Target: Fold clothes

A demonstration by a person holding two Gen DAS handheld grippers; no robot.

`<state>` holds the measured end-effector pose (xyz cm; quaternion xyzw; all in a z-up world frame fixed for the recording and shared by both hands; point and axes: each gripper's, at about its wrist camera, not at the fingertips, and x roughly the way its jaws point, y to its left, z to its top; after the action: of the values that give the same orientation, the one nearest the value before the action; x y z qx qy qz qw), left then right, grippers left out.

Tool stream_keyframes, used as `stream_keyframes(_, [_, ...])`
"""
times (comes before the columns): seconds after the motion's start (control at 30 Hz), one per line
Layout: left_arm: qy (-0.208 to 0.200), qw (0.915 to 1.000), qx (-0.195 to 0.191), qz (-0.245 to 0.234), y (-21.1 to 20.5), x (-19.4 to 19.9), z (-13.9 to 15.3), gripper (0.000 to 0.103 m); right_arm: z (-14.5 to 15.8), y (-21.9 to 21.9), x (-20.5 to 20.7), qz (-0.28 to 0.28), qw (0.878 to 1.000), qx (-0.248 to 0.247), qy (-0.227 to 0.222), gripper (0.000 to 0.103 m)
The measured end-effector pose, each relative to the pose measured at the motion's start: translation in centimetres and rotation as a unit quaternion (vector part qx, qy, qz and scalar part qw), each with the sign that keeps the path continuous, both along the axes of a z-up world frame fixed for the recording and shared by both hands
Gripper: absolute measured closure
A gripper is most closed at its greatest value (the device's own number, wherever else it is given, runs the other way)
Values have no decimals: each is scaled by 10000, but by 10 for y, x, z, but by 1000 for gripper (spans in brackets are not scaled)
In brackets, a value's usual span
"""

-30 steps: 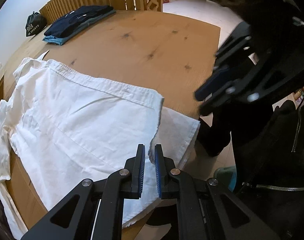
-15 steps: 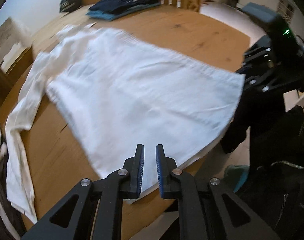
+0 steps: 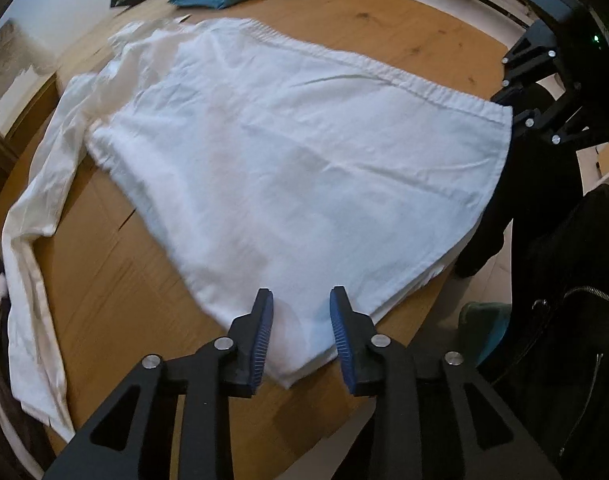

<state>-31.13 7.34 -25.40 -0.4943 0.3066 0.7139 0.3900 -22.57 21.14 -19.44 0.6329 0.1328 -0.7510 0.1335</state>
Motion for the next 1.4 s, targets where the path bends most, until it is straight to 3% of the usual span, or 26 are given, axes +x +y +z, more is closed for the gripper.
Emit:
stream_keyframes(0.1, [174,9995,-215,144,-9,-4,2,75,-2,-1,0,21,10000,77,1,82])
stream_keyframes(0.27, [129,9987,461,160,0,-4,23,75,-5,-1,0,23,9999,138,-26,82])
stream_keyframes(0.33, [172,9995,270,-63,14,0,12,74,-6,0,1,27,9999,135,-32,82])
stream_keyframes(0.4, [38,9999,35,-128,20,3,-4,76,-8,3,2,48,9999,150,-27,82])
stream_keyframes(0.57, [-494,9985,235,55,-8,6,-8,74,-6,15,7,63,9996,241,-112,82])
stream_keyframes(0.7, [-212,9975,560,367,-17,-13,12,76,13,33,10,35,9994,279,-211,82])
stream_keyframes(0.8, [8,9957,728,573,-6,-38,18,76,38,35,-9,-248,9992,-101,305,79])
stream_keyframes(0.9, [-87,9952,745,628,14,-64,6,76,37,20,-29,-387,9945,-634,741,79])
stream_keyframes(1.07, [-103,9962,587,639,33,-88,-12,75,-9,-14,-66,-247,9964,-697,413,79])
stream_keyframes(1.23, [75,9986,275,448,18,-89,-7,66,-19,-14,-59,168,9977,-550,350,78])
stream_keyframes(1.3, [162,9973,17,711,4,-96,0,60,-21,-13,-61,294,9980,-519,187,79])
stream_keyframes(1.4, [360,9935,41,1082,-12,-95,22,64,-16,11,-74,-234,9910,-1317,-41,79])
